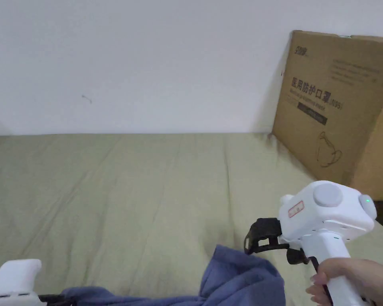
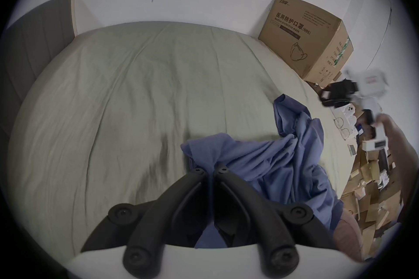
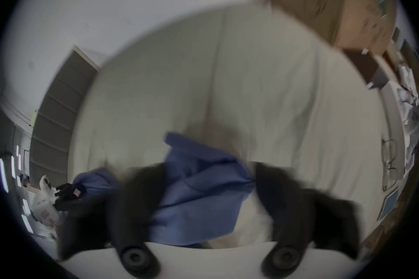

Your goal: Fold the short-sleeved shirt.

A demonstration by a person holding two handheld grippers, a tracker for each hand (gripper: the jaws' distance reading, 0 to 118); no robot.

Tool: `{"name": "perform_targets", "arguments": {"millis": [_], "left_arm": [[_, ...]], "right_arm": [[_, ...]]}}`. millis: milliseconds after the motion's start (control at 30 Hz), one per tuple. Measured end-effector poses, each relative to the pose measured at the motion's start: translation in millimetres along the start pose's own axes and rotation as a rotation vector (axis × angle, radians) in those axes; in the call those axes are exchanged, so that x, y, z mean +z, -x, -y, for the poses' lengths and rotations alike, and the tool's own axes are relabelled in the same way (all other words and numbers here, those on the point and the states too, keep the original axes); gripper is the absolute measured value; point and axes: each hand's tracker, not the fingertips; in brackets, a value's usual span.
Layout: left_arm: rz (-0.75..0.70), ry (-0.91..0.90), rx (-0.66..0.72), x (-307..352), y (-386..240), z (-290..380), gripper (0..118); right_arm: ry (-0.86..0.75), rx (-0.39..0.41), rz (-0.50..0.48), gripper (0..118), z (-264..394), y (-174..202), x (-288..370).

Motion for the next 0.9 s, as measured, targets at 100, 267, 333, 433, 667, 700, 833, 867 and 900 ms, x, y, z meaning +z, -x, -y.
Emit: {"name": "perform_targets", "arguments": {"millis": [100, 267, 333, 433, 667, 700, 833, 867, 900], "left_arm": [[0.003, 0.002, 0.033, 0, 7, 5, 3], [-0.012, 0.028, 0.024, -3, 10, 11, 3], [-0.016, 0.031, 0.018, -4, 9, 14, 3], [-0.028, 0.025, 0.009, -4, 11, 14, 3], [-0.037, -0.02, 0.025, 23, 7, -2, 3], [-0.037, -0.028, 0.023, 29, 5, -6, 3], [-0.034, -0.13, 0.035, 75, -7, -29, 3], [-0.026, -0.156, 0.039, 47, 0, -18, 3], [-0.022, -0.173, 0.041, 47, 0, -18, 2]], "right_arm": [[0.113, -0.033, 0.036, 105, -8, -2, -43], [0.094, 0.037, 0.138, 105, -4, -5, -73], [0.077, -0.011, 0.116, 105, 2, -8, -71], [0.103, 0.024, 0.036, 92, 5, -8, -58], [-0.122, 0.085, -0.06, 2, 24, 2, 38], [-0.127, 0.098, -0.065, 2, 26, 3, 51], [-0.272, 0.165, -0.064, 2, 40, 14, 123], [-0.307, 0.161, -0.072, 2, 45, 16, 143], [-0.333, 0.155, -0.082, 2, 48, 17, 161]]}}
